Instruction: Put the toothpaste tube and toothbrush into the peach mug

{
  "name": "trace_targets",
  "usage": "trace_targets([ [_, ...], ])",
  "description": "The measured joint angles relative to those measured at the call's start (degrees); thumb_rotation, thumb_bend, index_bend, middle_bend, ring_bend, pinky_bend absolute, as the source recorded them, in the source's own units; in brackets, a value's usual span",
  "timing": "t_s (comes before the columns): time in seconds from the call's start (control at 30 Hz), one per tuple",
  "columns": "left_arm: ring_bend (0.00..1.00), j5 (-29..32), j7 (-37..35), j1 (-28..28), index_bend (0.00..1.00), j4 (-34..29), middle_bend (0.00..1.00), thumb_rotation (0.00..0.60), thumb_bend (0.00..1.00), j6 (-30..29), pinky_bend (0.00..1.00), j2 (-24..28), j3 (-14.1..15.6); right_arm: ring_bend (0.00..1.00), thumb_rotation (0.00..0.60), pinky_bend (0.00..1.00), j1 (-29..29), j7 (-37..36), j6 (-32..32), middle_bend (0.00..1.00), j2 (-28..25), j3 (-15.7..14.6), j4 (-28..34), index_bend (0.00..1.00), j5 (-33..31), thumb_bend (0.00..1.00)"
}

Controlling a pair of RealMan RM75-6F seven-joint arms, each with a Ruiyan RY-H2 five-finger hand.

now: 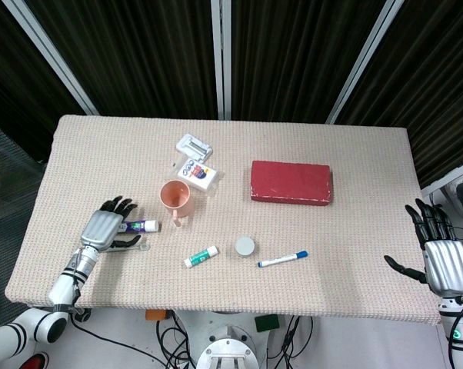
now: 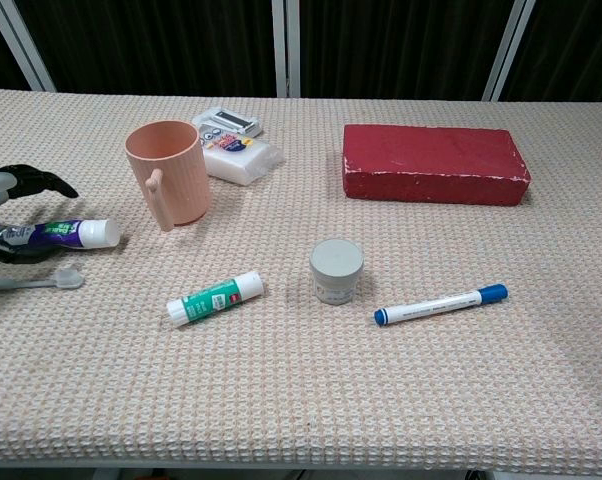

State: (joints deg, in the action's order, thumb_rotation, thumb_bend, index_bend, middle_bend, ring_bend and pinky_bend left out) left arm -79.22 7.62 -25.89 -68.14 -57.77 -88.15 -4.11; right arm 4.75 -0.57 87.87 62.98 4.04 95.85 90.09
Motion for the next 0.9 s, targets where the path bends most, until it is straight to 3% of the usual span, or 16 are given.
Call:
trace_targets([
  [0.13,0.04,-0.1,-0.1,-0.1,0.22,1.3,0.16,0.318,0.23,-0.6,0.16,-0.8,0.3,0.0,0.502,0.0,0.1,0.4,-0.3,0.0,0.1,0.2,0.1,0.0,-0.4,0.32],
  [0.43,0.06,-1.0,-0.6,-0.1,0.33,3.5,0.17,0.596,0.24,-2.6,0.2,-2.1,0.6,0.0,0.501,0.0,0.1,0.5,-0.5,0.0,0.4,0.3,-0.2,0.0,-1.2,0.33],
  [0.6,0.15,-2.1,-1.2,-0.1,0.35,4.3,0.24,0.6,0.26,-4.5,0.36,-3.2,0.9,0.0,0.503,0.0,-0.2,0.1,-0.4,0.0,0.4,0.2,-0.3,0.0,-1.6,0.33],
  [0.9,0.21,-2.1,-2.6,-0.5,0.43,4.9,0.32,0.6,0.31,-3.7,0.36,-3.7,1.2,0.0,0.503,0.0,-0.4,0.0,-0.7,0.0,0.6,0.2,-0.8,0.0,-2.4,0.34],
])
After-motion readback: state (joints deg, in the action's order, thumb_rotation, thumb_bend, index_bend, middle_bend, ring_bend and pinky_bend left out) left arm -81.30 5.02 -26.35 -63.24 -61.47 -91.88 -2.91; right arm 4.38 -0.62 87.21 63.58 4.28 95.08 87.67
